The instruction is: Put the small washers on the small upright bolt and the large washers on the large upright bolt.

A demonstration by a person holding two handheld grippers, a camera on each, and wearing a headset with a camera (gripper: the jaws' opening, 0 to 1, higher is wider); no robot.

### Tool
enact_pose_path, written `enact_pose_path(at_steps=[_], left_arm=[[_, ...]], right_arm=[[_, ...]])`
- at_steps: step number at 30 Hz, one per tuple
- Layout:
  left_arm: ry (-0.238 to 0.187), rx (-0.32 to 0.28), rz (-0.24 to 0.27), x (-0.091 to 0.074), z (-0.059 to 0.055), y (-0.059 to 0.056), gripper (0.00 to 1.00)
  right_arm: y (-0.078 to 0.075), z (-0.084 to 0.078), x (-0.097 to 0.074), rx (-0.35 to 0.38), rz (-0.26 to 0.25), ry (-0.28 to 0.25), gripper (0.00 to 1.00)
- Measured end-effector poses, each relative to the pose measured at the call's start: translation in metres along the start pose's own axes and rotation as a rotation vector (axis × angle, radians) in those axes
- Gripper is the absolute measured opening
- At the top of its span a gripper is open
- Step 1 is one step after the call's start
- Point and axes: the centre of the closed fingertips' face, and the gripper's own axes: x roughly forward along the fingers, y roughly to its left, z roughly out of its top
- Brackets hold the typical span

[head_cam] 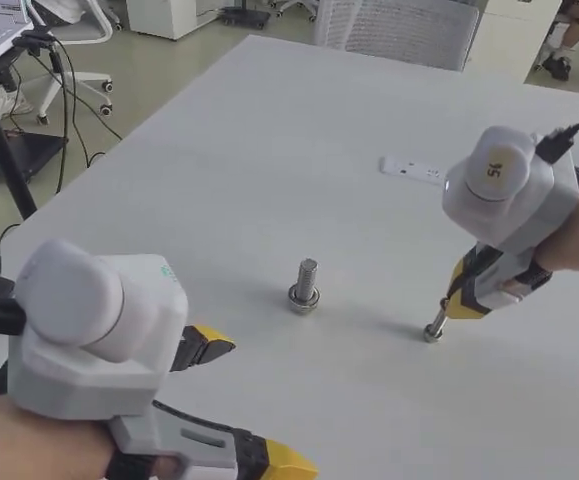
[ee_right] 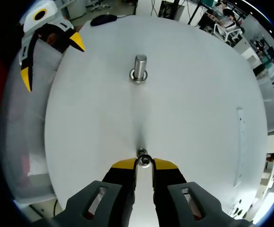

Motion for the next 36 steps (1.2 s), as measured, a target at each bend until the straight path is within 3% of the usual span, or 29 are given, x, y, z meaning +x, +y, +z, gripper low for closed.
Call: enact_pose_path(at_steps=[36], left_arm=[[0.012,-0.015,0.003,0.000,-0.004,0.003,0.81]], right_arm=[[0.007,-0.006,0.036,0.028,0.057,0.002,0.13]])
